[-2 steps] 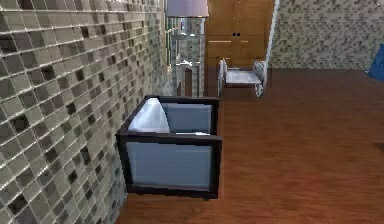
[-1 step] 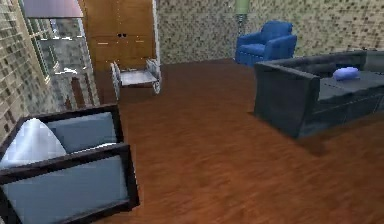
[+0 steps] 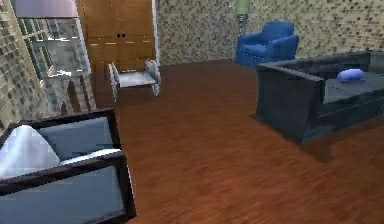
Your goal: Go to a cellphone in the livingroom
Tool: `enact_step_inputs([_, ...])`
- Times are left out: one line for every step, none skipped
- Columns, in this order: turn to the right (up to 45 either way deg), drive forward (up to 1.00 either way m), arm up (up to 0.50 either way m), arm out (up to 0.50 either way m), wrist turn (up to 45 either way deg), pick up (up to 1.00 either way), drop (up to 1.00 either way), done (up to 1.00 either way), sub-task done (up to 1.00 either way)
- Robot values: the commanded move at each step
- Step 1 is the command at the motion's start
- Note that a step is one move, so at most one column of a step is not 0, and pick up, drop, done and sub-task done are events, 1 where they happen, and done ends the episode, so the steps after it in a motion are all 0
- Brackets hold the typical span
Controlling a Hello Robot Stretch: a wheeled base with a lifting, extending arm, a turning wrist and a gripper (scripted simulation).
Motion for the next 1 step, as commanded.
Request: enact_step_inputs([-45.0, 0.00, 0.00, 0.00, 0.0, 0.00, 0.00, 0.00, 0.00])
